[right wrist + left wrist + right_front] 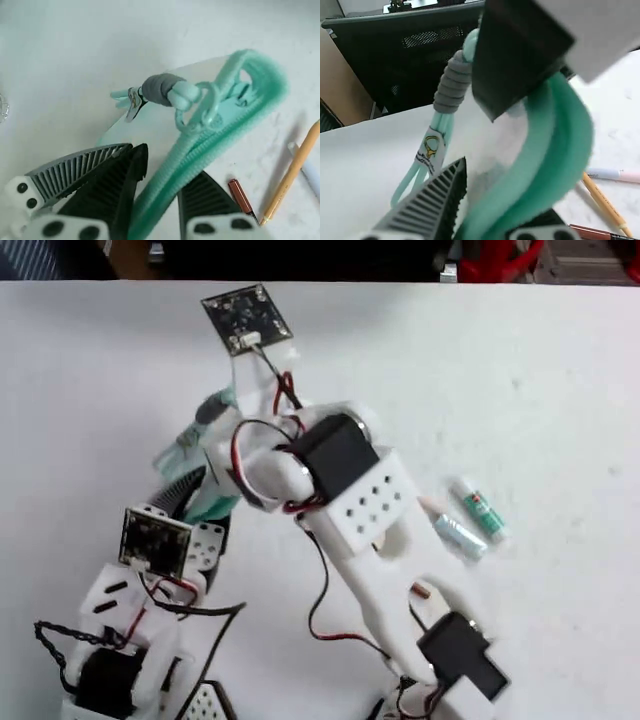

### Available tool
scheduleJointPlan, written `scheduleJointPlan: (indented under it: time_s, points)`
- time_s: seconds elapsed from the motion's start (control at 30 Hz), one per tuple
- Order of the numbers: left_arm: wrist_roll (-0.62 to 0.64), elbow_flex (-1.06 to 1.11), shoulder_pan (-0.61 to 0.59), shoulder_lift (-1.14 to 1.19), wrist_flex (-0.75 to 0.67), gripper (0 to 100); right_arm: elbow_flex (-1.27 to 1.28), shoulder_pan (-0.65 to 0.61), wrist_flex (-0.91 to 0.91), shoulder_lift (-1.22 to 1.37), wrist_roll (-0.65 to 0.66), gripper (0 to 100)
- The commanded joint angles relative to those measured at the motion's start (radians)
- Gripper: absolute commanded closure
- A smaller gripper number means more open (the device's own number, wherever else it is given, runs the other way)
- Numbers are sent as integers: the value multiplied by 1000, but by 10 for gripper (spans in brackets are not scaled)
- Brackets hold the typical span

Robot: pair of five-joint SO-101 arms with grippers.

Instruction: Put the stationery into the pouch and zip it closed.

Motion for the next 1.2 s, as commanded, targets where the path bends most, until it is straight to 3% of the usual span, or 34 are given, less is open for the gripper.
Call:
scheduleJointPlan:
  time_s: [0.0,0.13,0.2,0.3,0.4,0.8,1.07,1.17]
  points:
    - [-5,-17,-30,-4,-54,928,23,-51,28,-62,8,981]
    - [-12,-17,13,-4,-48,948,40,-54,21,-39,18,981]
    - [-87,-3,67,-4,-52,981,9,-71,19,-8,87,974]
    - [-181,9,85,-4,-52,979,-35,-65,35,4,181,824]
    - [-184,11,81,-4,-51,978,-49,-45,31,-64,196,676]
    - [-190,11,79,-4,-32,978,-124,-48,27,-441,236,723]
    - [-181,-46,97,-4,-29,978,-121,219,-15,-383,365,788]
    - [-75,-87,107,-2,26,978,-115,245,4,-363,471,773]
